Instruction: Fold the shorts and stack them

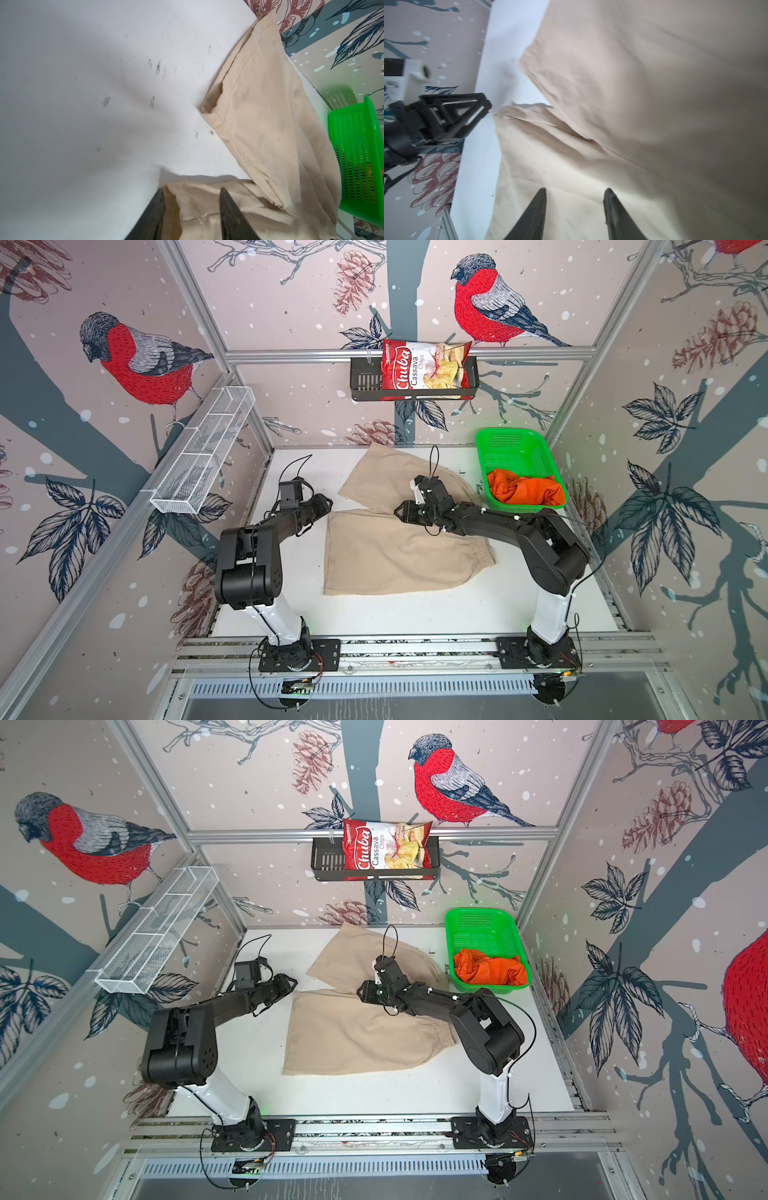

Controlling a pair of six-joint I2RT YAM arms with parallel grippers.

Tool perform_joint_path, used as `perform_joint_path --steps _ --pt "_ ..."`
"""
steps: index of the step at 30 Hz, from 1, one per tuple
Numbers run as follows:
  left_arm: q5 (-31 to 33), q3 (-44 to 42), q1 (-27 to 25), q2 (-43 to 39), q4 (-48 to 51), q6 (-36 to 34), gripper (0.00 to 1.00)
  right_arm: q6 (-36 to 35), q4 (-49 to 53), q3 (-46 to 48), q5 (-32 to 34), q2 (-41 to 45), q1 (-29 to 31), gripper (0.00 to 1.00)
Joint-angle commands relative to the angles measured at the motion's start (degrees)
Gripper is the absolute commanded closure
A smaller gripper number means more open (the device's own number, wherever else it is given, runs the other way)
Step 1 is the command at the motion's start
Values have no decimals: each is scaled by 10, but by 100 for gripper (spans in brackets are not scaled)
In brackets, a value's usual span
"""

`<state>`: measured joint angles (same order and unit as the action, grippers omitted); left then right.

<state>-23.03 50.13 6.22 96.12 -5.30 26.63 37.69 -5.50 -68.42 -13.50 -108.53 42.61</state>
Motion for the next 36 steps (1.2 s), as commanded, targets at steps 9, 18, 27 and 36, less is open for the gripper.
perform_joint_path --steps 9,18,27,36 --pt "-4 -90 -25 -196 82 17 60 -15 8 -105 -28 -79 46 54" --pt "-22 -194 -62 -269 85 86 74 -29 20 -193 -90 -166 73 57" --pt "-40 -265 -72 -300 85 139 90 -27 49 -249 -95 -232 71 60" --pt "2 -320 -73 -310 106 164 100 -10 61 -269 -70 -272 40 62"
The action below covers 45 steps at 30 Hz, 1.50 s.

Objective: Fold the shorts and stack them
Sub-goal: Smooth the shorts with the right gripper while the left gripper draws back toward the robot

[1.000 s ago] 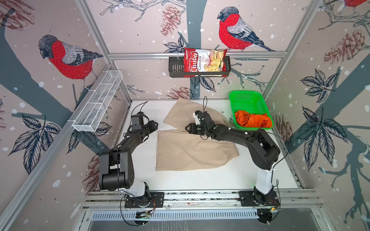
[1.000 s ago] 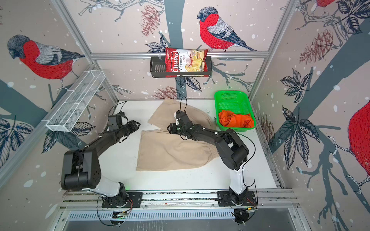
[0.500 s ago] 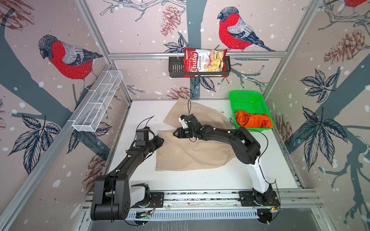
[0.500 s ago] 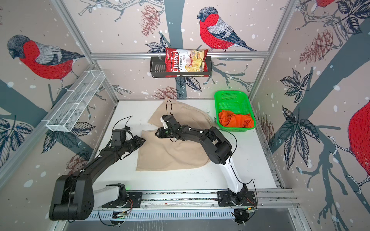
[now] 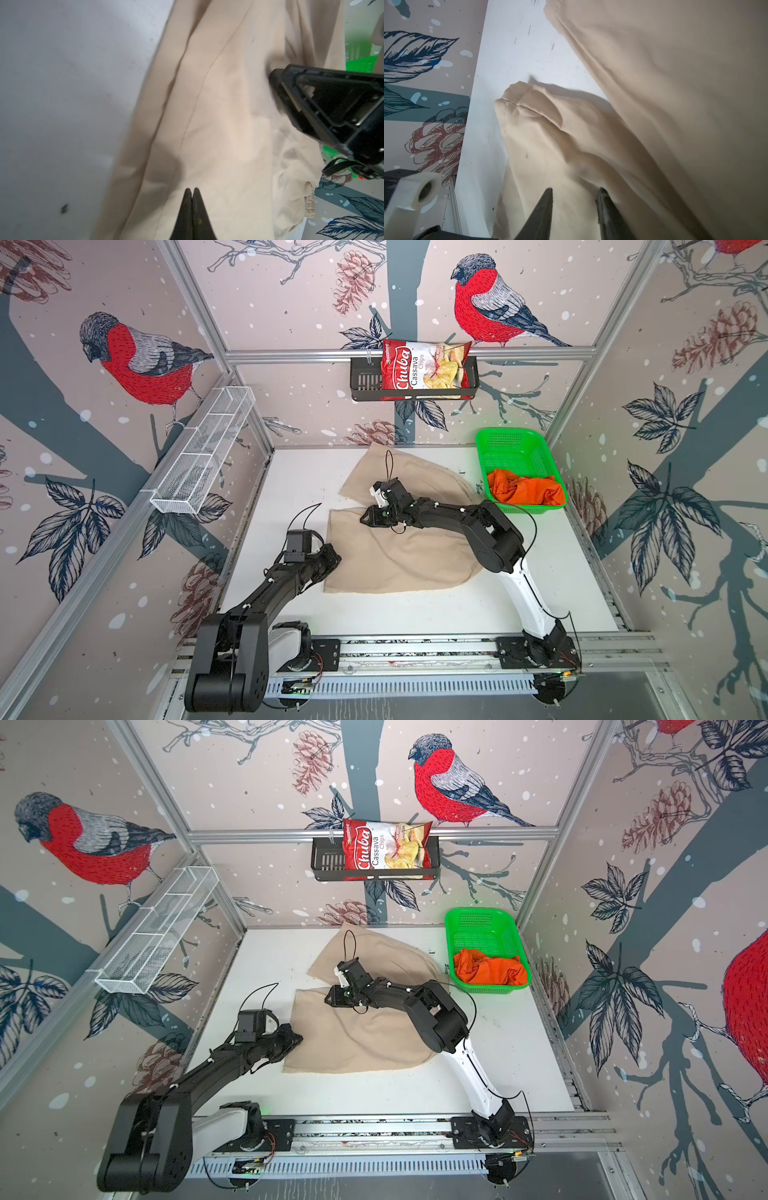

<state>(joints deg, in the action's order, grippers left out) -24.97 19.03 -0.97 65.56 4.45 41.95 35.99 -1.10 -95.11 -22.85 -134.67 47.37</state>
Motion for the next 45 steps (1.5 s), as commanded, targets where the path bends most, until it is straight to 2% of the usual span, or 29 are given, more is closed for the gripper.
perform_joint_path --steps 1,7,11,14,18,23,25,31,35,39,42,45 --pt "27 -12 0 -5 10 11 100 12 15 -3 25 -14 -12 62" --pt "47 -12 0 -18 25 12 99 15 15 -27 21 -21 -22 60" --pt "44 16 0 -49 44 13 92 3 25 -26 -2 24 -16 58" --pt "28 40 0 -84 74 9 84 -8 17 30 12 102 -4 57" --pt "8 42 -8 -123 97 13 82 8 -8 131 21 176 2 56" --pt "3 14 -27 -117 80 26 86 22 -32 216 20 204 4 57" --pt "-4 2 -28 -98 67 45 91 26 -35 234 19 204 6 57" --pt "-2 -45 -27 -69 57 113 95 49 -43 294 30 218 5 57" --pt "36 -52 -27 -89 88 145 100 54 -36 317 39 217 7 57" --pt "118 -26 -26 -127 182 168 100 61 -42 323 39 207 12 56" --pt "176 -14 -21 -159 220 168 100 66 -48 295 29 182 17 56" --pt "195 6 -14 -191 222 156 100 63 -44 239 26 157 23 56"
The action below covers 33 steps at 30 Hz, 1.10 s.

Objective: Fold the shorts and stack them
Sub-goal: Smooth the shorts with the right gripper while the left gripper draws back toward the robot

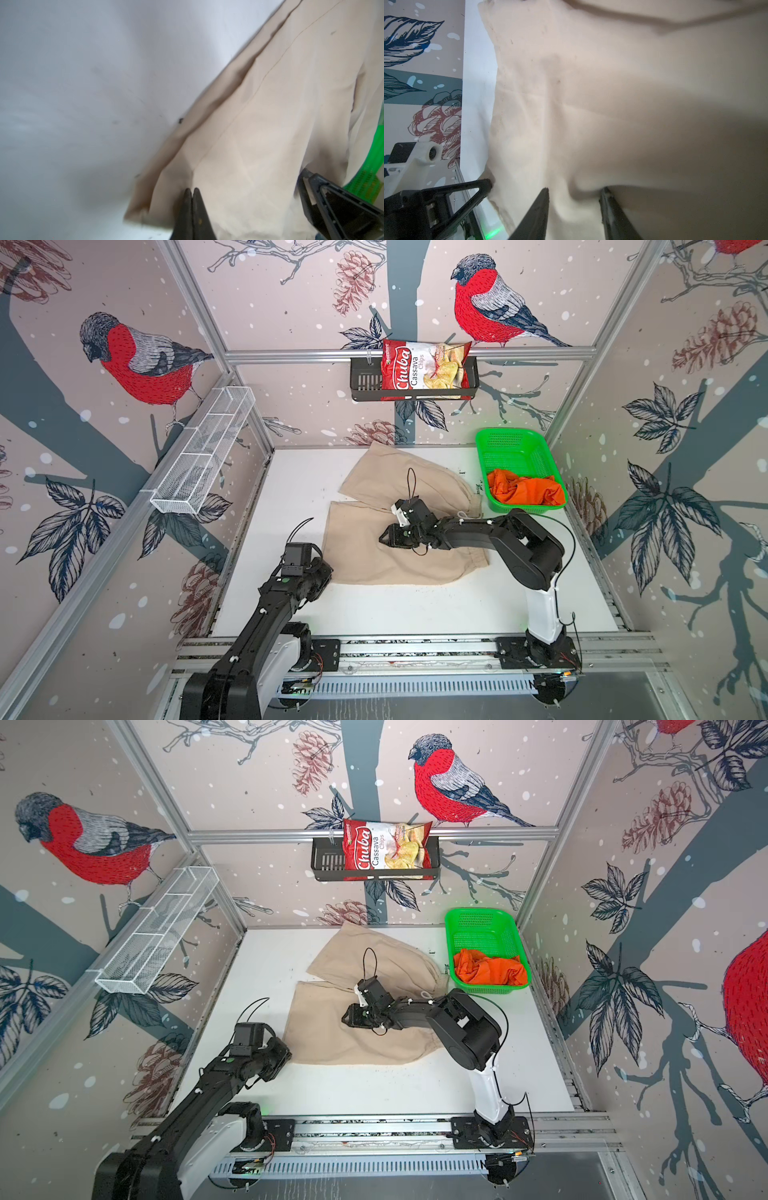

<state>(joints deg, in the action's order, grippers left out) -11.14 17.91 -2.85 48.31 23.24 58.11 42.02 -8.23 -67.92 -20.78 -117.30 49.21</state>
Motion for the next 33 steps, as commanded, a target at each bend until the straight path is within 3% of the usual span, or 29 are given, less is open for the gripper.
perform_joint_path --steps 1,3,6,10,15,18,25,33 --pt "58 26 6 -24 36 -9 100 3 26 -47 3 -19 7 56" --pt "43 41 6 -36 24 -25 99 6 26 -76 -4 -16 8 56" --pt "-12 43 5 -35 -33 -37 88 -4 37 -93 -6 13 6 56" --pt "-87 29 -5 3 -116 -27 79 -3 30 -47 -2 74 -15 55" --pt "-69 37 -75 71 -154 -28 76 12 17 68 14 150 -57 55" --pt "-71 38 -83 106 -151 -17 76 16 15 127 21 181 -74 55" --pt "-34 5 -81 104 -136 22 81 41 -15 223 23 203 -94 55" --pt "-14 -32 -16 60 -118 11 84 71 -54 204 24 148 -58 55"
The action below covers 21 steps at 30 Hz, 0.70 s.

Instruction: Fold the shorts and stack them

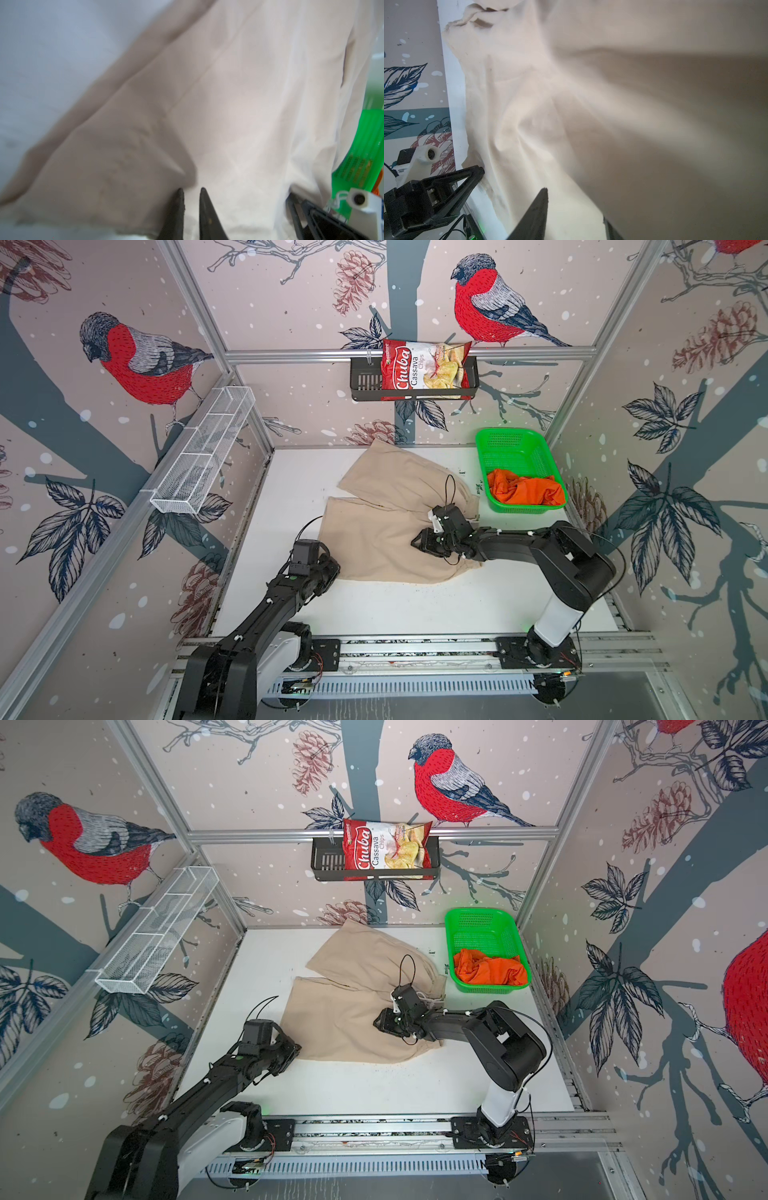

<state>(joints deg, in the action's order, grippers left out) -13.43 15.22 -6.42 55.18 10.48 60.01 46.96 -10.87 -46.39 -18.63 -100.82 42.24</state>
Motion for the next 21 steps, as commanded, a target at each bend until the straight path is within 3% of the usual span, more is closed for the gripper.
perform_joint_path --steps 1,8,14,21 --pt "10 -6 27 -13 14 -12 84 25 -33 -17 3 -25 18 55" --pt "18 22 35 -33 33 -39 78 32 -35 -76 3 -55 46 55" --pt "-11 66 27 -32 4 -79 74 0 19 -93 25 0 33 55" --pt "-9 128 -88 37 -82 -157 68 -11 55 -24 29 122 -33 54"
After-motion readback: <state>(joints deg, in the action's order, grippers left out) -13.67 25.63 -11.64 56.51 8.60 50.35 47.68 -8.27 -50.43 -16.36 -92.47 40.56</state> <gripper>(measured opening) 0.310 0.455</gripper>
